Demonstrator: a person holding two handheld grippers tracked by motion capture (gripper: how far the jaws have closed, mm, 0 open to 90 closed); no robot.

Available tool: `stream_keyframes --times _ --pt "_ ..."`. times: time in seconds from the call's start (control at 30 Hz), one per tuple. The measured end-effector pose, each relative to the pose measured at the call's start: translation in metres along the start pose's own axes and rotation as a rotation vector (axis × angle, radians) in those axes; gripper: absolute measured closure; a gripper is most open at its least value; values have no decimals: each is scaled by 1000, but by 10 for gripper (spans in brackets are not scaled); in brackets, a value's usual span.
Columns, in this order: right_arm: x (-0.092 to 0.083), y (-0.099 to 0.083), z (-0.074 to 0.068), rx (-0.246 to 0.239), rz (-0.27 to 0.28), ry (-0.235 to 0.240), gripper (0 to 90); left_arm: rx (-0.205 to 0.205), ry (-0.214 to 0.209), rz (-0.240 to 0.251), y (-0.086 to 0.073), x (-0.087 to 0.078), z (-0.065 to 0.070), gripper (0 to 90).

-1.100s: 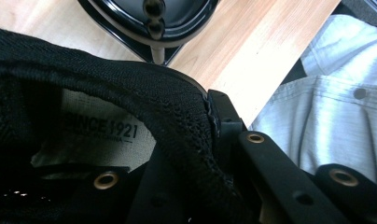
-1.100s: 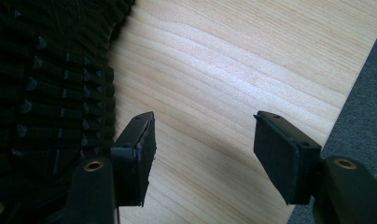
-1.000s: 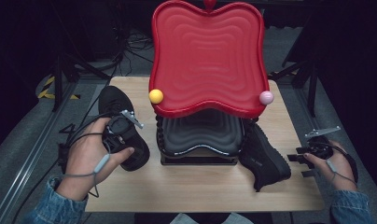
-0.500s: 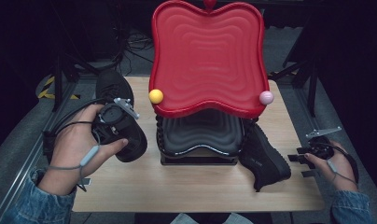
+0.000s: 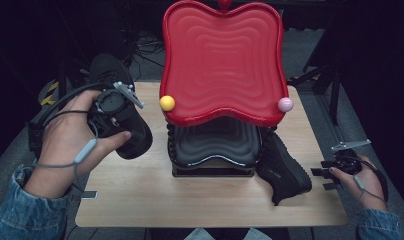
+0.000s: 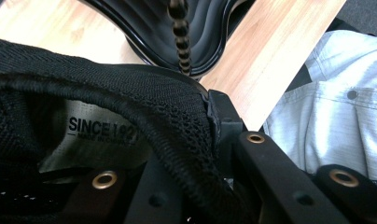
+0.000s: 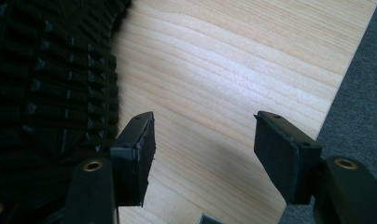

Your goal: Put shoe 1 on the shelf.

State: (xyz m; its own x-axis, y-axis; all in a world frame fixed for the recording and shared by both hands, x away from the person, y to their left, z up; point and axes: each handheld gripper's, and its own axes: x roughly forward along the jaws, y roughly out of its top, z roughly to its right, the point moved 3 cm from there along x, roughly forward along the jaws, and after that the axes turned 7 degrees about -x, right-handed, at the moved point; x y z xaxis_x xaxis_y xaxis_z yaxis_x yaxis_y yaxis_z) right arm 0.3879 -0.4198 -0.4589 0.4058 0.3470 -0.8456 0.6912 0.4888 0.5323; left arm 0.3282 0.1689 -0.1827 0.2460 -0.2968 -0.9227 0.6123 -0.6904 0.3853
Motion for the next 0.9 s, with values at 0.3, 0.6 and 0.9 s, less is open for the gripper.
stream_keyframes --times 0.3,0.6,0.9 --pt "-5 -8 2 20 8 -6 391 25 5 24 15 -25 4 856" --pt "-4 -6 2 13 13 3 391 68 55 24 27 -48 14 856" --pt "-3 -2 0 5 16 10 391 94 75 38 37 -69 25 856"
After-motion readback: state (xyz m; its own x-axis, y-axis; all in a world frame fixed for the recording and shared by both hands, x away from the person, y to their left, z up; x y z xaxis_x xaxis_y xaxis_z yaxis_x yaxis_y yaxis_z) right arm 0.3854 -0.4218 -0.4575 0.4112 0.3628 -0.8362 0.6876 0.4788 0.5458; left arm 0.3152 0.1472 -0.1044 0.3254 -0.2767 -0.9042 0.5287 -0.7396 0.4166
